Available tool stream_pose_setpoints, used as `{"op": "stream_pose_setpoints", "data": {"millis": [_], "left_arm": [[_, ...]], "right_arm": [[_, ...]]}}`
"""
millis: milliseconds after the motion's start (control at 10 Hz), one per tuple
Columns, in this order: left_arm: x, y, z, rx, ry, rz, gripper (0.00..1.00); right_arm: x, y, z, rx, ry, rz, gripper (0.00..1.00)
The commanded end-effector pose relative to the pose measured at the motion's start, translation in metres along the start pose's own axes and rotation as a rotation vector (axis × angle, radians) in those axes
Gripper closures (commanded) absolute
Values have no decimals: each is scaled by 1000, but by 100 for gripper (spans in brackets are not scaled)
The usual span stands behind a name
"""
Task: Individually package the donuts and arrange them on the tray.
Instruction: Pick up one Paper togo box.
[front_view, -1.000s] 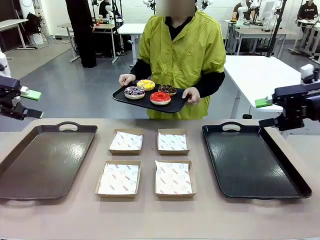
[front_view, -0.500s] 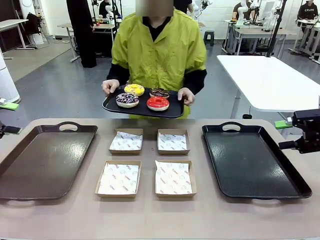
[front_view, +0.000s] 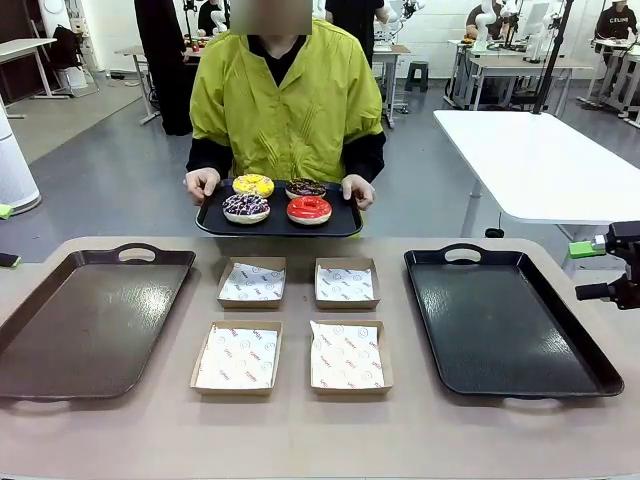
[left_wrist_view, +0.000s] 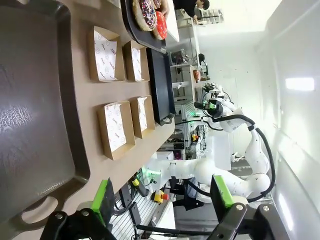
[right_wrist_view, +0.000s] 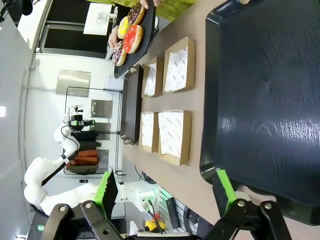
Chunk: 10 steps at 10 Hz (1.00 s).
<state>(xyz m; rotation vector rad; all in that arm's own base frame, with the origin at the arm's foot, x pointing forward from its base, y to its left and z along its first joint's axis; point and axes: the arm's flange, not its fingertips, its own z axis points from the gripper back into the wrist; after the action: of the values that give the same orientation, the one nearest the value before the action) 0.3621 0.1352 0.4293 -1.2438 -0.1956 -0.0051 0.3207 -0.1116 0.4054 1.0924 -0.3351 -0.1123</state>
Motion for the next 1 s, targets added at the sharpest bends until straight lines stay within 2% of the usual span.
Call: {"op": "stream_pose_setpoints", "data": {"millis": [0, 900], "left_arm": [[1, 0, -4, -6, 4, -5, 0], [1, 0, -4, -6, 4, -5, 0]], "right_arm": [[1, 0, -4, 2, 3, -5, 0], [1, 0, -4, 2, 3, -5, 0]]}}
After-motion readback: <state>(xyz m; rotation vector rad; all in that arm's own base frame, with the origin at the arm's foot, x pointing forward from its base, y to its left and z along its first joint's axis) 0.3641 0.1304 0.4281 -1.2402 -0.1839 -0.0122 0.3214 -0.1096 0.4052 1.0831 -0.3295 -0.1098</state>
